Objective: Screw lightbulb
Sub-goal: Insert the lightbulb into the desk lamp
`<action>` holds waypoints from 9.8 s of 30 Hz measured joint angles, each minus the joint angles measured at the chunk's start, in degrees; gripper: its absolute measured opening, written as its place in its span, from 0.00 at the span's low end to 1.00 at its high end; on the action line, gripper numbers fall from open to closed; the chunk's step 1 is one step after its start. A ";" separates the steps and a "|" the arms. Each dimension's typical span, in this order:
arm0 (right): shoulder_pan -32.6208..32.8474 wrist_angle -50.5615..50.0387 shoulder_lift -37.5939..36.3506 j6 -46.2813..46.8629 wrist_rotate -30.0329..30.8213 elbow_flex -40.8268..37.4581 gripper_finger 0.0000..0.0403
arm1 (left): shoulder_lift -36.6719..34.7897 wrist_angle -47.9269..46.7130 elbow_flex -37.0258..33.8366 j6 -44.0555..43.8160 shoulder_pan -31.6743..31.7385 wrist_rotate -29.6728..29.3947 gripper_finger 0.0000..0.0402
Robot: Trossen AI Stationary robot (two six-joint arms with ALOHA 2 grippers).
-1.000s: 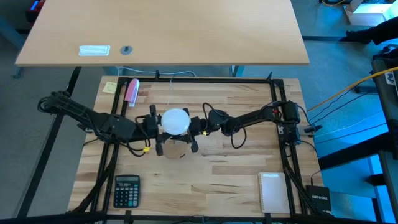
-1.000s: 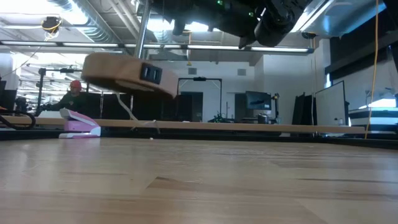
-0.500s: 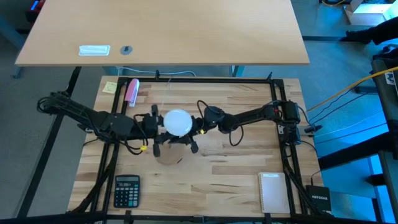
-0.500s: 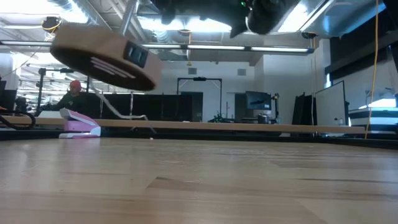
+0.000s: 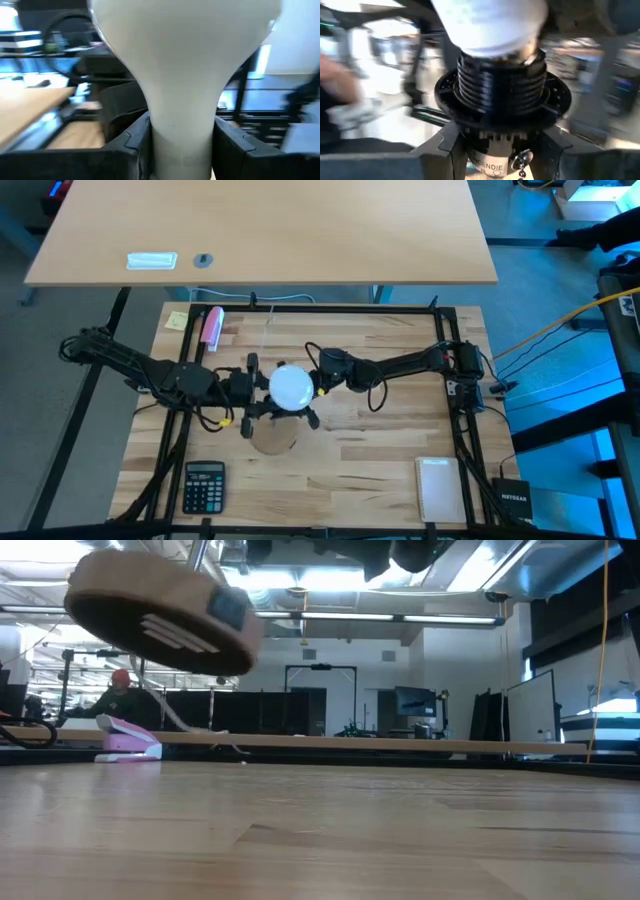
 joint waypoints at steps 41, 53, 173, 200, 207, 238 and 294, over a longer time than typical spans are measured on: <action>-1.11 -0.63 -7.90 -5.05 35.24 -24.16 0.82 | 3.18 3.94 0.00 5.90 0.38 -16.14 0.33; -1.16 -18.35 -34.37 -8.11 35.32 -23.98 0.92 | 3.07 6.51 0.02 7.53 0.50 -16.14 0.33; 16.42 -26.40 -28.28 -3.36 47.42 -33.18 0.91 | 37.76 -20.90 0.96 -10.91 3.49 17.69 0.35; 15.98 -26.58 -29.62 -2.86 49.39 -29.47 0.91 | 4.76 -19.62 11.04 -1.90 -7.72 -12.75 0.36; 15.97 -24.14 -31.71 -19.87 52.00 -15.78 0.76 | 0.15 -2.79 11.06 10.88 -6.99 -11.87 0.37; 11.66 -11.07 -26.16 -22.63 35.49 -8.55 0.01 | 7.11 -2.78 11.10 5.92 -0.63 -2.11 0.35; -7.29 0.53 -8.44 -2.32 26.72 -25.09 0.59 | -10.48 7.14 -8.02 10.18 5.75 -8.68 0.35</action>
